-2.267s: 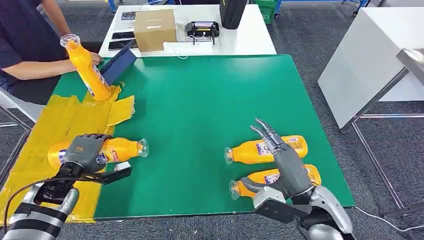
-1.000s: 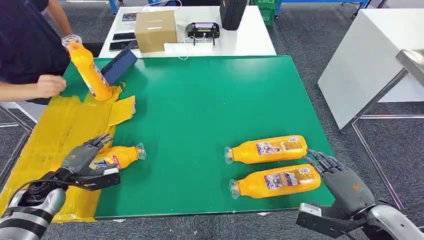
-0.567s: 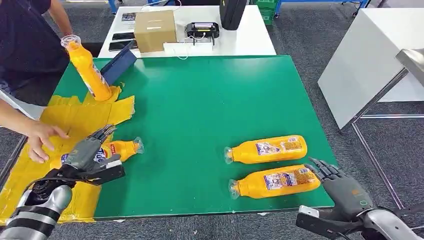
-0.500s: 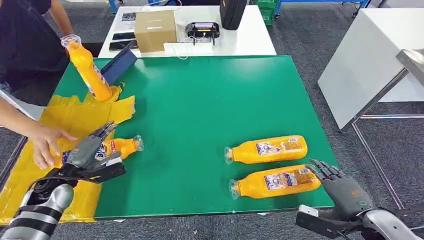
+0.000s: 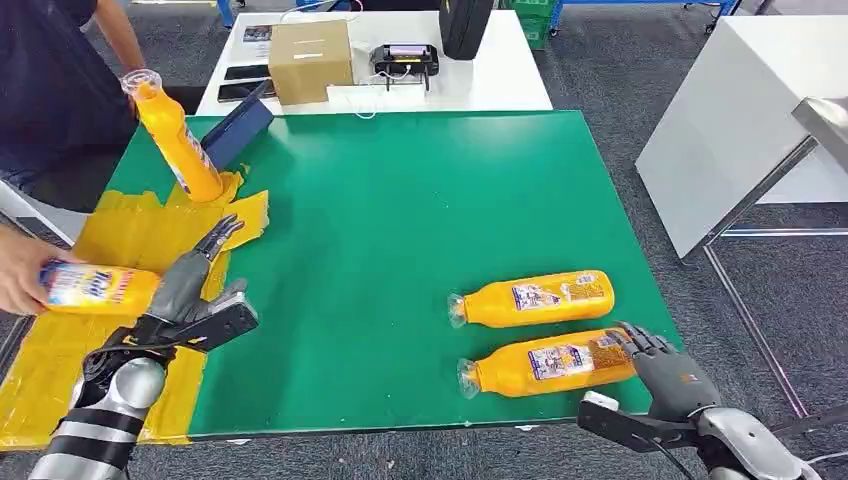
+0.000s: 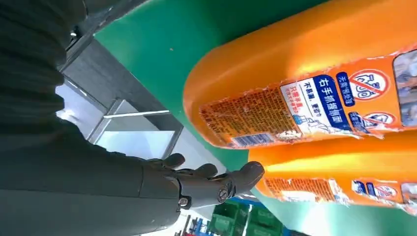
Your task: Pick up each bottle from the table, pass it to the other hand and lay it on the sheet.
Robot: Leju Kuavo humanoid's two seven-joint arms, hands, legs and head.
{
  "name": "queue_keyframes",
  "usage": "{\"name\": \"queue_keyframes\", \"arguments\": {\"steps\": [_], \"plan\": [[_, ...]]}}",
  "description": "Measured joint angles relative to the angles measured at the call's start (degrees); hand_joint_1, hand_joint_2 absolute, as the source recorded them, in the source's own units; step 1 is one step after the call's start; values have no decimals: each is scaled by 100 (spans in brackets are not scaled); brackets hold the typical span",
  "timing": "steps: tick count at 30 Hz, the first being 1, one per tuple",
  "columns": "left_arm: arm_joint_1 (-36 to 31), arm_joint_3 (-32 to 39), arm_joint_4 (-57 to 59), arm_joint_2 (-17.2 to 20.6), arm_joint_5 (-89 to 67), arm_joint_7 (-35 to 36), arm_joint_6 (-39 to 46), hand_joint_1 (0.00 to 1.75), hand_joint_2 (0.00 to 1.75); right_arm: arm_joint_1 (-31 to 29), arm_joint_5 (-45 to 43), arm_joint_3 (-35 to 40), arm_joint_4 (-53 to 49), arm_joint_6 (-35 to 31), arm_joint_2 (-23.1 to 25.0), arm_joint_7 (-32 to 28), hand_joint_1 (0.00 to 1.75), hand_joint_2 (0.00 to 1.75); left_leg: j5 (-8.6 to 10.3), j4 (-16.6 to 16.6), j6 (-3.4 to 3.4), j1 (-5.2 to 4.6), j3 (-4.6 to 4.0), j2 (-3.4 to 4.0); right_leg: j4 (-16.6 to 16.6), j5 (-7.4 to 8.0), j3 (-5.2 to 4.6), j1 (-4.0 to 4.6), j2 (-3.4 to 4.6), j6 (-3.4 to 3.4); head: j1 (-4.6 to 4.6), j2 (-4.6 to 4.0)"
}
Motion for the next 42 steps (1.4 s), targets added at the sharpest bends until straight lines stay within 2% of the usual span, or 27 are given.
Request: {"name": "queue_keyframes", "arguments": {"steps": [10, 25, 33, 34, 37, 38, 39, 40, 42], "plan": [[6, -48, -223, -116, 57, -9, -48, 0, 0, -785, 452, 310, 625, 92, 442, -103, 0, 175, 3, 0, 2, 0, 0, 7, 0, 1, 0, 0, 0, -1, -2, 0], [14, -50, -253, -135, 57, -9, -50, 0, 0, -922, 472, 474, 826, 92, 553, -105, 0, 175, 2, 0, 2, 0, -2, 0, 0, 1, -1, 0, 0, 0, 0, 0], [-4, -57, -253, -173, 66, -13, -74, 0, 0, -1117, 789, 691, 940, 212, 647, -238, 0, 175, 3, 0, 2, 1, -2, 1, 0, 1, -3, 0, 0, 0, -2, 0], [-13, -59, -253, -179, 66, -18, -85, 0, 0, -1143, 802, 754, 962, 236, 656, -251, 175, 175, 3, 0, 2, 1, -2, 1, 0, 1, -4, 0, 0, 0, 0, 0], [-77, -72, -247, -203, 66, -44, -109, 0, 0, -1174, 671, 982, 1021, 479, 618, -383, 175, 175, 3, 1, 2, 1, -1, 2, 0, 1, -10, 0, 0, 0, -2, 0], [-132, -85, -234, -216, 89, -109, -161, 0, 0, -1170, 595, 1083, 1038, 752, 556, -472, 175, 175, 3, 3, 2, 1, 1, 3, -2, 0, -22, -1, 0, -1, -2, 0], [-198, -118, -210, -238, 112, -155, -217, 0, 0, -1170, 534, 1174, 1047, 932, 474, -511, 175, 175, 3, 3, 2, 0, 2, 3, -1, 0, -74, -3, -3, -1, -2, 0], [-336, -197, -140, -284, 120, -177, -273, 0, 0, -1141, 443, 1351, 1049, 1145, 279, -538, 175, 175, 0, 3, 3, 1, 6, 0, -3, -4, -64, -2, -5, -2, -4, 0], [-553, -332, -7, -356, 177, -125, -293, 0, 0, -1080, 278, 1712, 1090, 943, 27, -483, 175, 175, -3, 2, 3, 4, 9, -16, -6, -7, -51, 0, -20, 0, 6, 0]]}}
